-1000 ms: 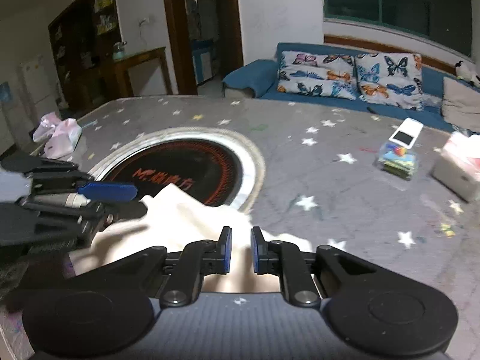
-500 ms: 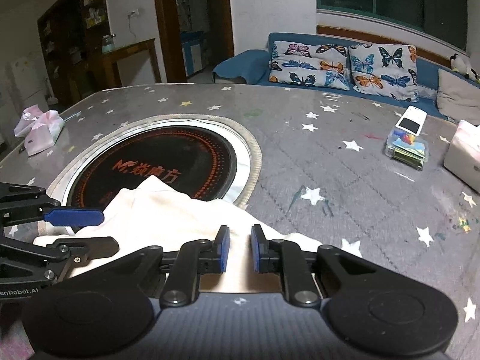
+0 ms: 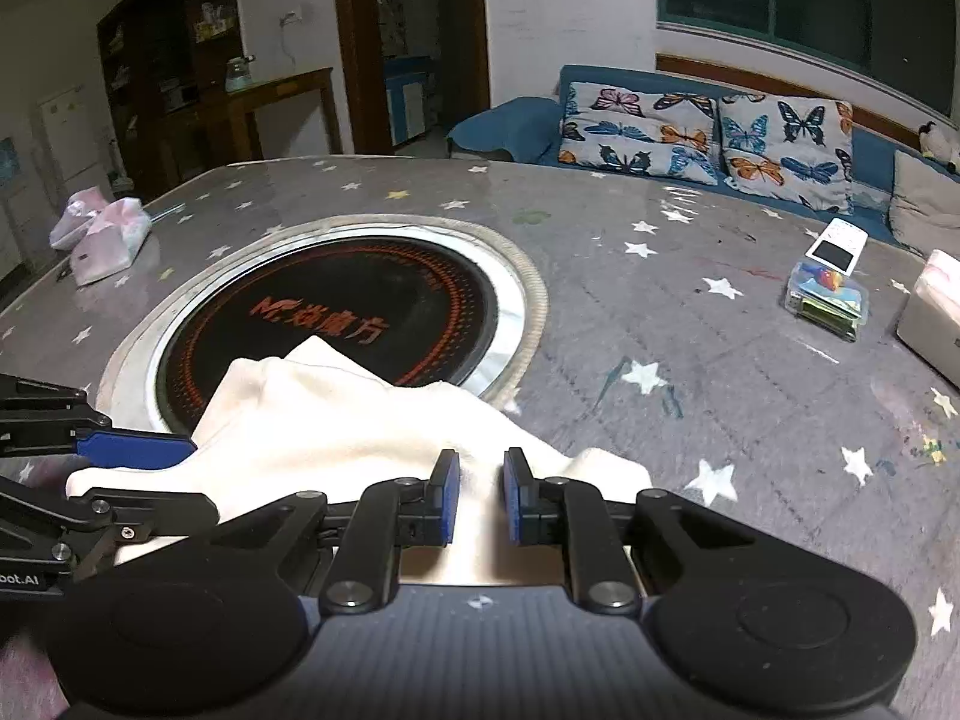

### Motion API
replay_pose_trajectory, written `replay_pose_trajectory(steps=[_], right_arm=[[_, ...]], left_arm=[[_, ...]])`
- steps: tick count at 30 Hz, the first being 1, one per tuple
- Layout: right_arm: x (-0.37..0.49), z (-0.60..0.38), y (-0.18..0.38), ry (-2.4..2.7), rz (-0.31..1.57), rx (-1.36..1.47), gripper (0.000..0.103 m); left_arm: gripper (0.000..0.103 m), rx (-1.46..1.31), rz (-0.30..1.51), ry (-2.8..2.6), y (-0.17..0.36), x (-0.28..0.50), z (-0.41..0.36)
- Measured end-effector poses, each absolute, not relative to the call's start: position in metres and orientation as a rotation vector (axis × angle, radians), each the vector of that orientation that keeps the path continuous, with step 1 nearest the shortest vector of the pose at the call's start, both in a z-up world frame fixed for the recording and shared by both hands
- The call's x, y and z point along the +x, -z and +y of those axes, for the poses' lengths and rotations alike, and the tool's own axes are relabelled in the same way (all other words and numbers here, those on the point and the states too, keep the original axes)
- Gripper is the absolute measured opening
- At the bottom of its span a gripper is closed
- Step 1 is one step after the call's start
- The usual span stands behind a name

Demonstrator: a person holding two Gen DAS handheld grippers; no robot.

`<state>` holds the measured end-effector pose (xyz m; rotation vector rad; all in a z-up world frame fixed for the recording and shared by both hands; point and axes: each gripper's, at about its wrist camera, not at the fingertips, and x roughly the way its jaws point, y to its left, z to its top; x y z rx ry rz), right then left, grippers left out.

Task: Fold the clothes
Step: 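Lay the folded hem onto the sweatshirt with both grippers and release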

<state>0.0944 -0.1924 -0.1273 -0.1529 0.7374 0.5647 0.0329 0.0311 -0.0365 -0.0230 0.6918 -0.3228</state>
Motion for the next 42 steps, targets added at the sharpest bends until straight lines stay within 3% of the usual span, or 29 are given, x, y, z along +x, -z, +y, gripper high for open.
replay_pose_trajectory(steps=[11,20,31,42], right_arm=[[0.052,-0.201,0.121,-0.595,0.721,-0.124,0.014],[0.045,-0.231,0.107,-0.527,0.708,-0.061,0.014],[0.06,-0.25,0.119,-0.485,0.736,-0.007,0.012],[0.041,-0.274,0.123,-0.403,0.745,-0.066,0.009]], left_arm=[[0.039,0.007,0.704,0.351,0.026,-0.006,0.034],[0.038,0.03,0.64,0.373,0.005,0.022,0.014],[0.04,0.064,0.744,0.322,0.031,0.087,-0.015],[0.041,0.054,0.744,0.31,0.034,0.085,-0.013]])
